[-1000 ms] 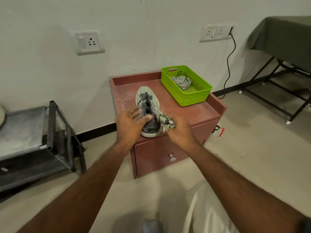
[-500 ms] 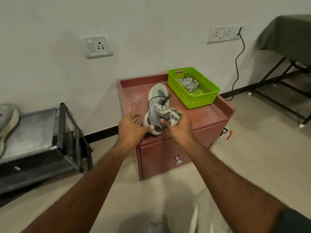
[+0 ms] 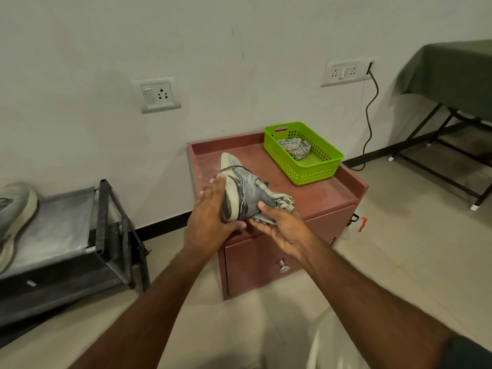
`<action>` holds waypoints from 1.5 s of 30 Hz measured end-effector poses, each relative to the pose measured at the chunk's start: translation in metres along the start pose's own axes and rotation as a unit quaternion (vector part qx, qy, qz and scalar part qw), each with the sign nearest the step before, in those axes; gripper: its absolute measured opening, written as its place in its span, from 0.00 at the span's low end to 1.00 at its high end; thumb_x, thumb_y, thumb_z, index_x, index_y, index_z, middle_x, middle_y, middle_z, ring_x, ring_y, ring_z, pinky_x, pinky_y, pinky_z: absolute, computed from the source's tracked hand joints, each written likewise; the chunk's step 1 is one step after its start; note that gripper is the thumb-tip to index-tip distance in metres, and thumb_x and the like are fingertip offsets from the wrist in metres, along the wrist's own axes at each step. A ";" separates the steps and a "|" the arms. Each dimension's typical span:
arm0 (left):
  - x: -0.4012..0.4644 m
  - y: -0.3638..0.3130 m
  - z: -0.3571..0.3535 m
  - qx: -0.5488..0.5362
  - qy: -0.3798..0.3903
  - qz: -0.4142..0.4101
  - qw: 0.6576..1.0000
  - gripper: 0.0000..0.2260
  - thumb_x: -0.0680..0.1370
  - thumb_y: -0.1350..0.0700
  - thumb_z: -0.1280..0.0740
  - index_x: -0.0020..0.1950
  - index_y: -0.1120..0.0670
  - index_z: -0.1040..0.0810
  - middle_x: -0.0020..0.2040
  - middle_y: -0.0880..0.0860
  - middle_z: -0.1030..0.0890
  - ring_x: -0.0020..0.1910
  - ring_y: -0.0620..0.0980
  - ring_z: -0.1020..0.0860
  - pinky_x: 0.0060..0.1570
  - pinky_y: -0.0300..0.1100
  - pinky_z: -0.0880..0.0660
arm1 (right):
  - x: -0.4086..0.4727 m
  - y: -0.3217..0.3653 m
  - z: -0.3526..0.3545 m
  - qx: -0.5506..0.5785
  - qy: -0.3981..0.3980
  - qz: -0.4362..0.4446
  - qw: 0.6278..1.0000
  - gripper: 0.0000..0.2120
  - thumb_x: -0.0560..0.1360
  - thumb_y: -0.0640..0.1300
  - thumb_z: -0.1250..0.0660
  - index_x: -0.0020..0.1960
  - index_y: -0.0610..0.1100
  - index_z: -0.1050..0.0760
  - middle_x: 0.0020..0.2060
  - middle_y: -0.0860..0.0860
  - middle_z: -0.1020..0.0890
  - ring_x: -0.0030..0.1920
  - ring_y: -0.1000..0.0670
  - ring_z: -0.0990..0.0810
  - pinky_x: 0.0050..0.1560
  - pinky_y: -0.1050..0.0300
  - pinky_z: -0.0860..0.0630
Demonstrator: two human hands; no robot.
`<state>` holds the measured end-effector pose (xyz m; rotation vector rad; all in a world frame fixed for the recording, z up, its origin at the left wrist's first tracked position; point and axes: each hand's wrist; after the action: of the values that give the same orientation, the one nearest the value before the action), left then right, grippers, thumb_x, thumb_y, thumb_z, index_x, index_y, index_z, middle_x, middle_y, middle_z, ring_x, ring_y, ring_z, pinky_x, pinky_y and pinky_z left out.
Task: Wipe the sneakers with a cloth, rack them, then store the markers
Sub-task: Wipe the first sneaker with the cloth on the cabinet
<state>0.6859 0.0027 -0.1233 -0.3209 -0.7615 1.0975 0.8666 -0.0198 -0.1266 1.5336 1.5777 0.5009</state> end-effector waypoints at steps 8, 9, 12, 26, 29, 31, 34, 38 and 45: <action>-0.005 0.024 0.005 0.148 0.117 -0.121 0.974 0.47 0.68 0.37 0.24 0.80 0.50 0.42 0.80 0.50 0.40 0.79 0.47 0.44 0.77 0.42 0.55 | -0.006 0.014 0.018 -0.481 -0.124 0.052 0.866 0.14 0.71 0.34 0.26 0.55 0.39 0.20 0.44 0.42 0.14 0.43 0.43 0.14 0.39 0.52 0.19; -0.004 0.025 0.005 0.152 0.121 -0.124 0.973 0.47 0.68 0.37 0.25 0.80 0.51 0.41 0.81 0.50 0.41 0.80 0.47 0.45 0.77 0.41 0.56 | -0.007 0.018 0.018 -0.519 -0.161 0.122 0.830 0.12 0.71 0.35 0.27 0.54 0.40 0.18 0.44 0.43 0.14 0.43 0.44 0.15 0.41 0.52 0.20; -0.004 0.025 0.004 0.130 0.119 -0.113 0.978 0.46 0.67 0.34 0.25 0.79 0.50 0.39 0.80 0.50 0.40 0.79 0.47 0.44 0.76 0.40 0.55 | -0.013 0.027 0.012 -0.511 -0.161 0.359 0.764 0.15 0.72 0.41 0.30 0.58 0.45 0.18 0.51 0.49 0.15 0.51 0.50 0.17 0.51 0.58 0.23; -0.008 0.028 0.001 0.141 0.103 -0.051 0.983 0.44 0.71 0.34 0.28 0.80 0.50 0.41 0.80 0.49 0.40 0.79 0.50 0.43 0.78 0.46 0.45 | 0.006 0.018 0.004 -0.545 -0.047 0.373 0.749 0.29 0.71 0.32 0.32 0.71 0.46 0.27 0.67 0.50 0.23 0.69 0.51 0.26 0.68 0.59 0.30; -0.008 0.027 0.000 0.117 0.110 -0.040 0.986 0.44 0.70 0.35 0.26 0.80 0.52 0.39 0.80 0.51 0.38 0.79 0.53 0.41 0.76 0.47 0.42 | 0.002 -0.001 -0.023 -0.595 0.118 0.360 0.709 0.40 0.65 0.22 0.34 0.75 0.44 0.32 0.73 0.51 0.30 0.75 0.54 0.36 0.76 0.59 0.40; -0.008 0.026 -0.002 0.116 0.103 -0.045 0.987 0.44 0.70 0.36 0.26 0.80 0.53 0.38 0.79 0.52 0.37 0.79 0.52 0.40 0.77 0.46 0.43 | 0.011 -0.010 -0.028 -0.655 0.126 0.307 0.679 0.38 0.67 0.23 0.35 0.75 0.44 0.32 0.73 0.47 0.29 0.75 0.51 0.34 0.76 0.56 0.38; -0.009 0.022 -0.002 0.114 0.100 -0.048 0.987 0.43 0.72 0.39 0.26 0.80 0.53 0.40 0.80 0.51 0.40 0.79 0.49 0.43 0.75 0.38 0.52 | 0.025 0.006 -0.020 -0.682 -0.010 0.297 0.669 0.28 0.71 0.29 0.39 0.68 0.47 0.25 0.62 0.44 0.20 0.63 0.43 0.22 0.64 0.51 0.26; -0.008 0.025 -0.001 0.120 0.099 -0.048 0.987 0.44 0.71 0.37 0.26 0.80 0.52 0.40 0.80 0.50 0.39 0.79 0.48 0.42 0.76 0.39 0.49 | 0.029 0.011 -0.016 -0.618 0.026 0.359 0.699 0.36 0.64 0.22 0.38 0.70 0.42 0.26 0.68 0.45 0.23 0.70 0.47 0.27 0.72 0.53 0.32; -0.007 0.026 -0.002 0.117 0.107 -0.043 0.986 0.44 0.70 0.36 0.26 0.79 0.53 0.38 0.79 0.51 0.38 0.79 0.49 0.40 0.77 0.42 0.47 | 0.013 0.013 -0.019 -0.676 0.101 0.249 0.686 0.39 0.66 0.21 0.41 0.73 0.48 0.29 0.75 0.51 0.31 0.75 0.54 0.36 0.74 0.66 0.43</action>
<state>0.6679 0.0087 -0.1425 -0.2011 -0.4458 1.0394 0.8609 -0.0003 -0.1096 0.6243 0.4356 1.7040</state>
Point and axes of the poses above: each hand's wrist, its own x-axis towards the middle knuckle, its own z-axis out of the back of the hand, y = z × x
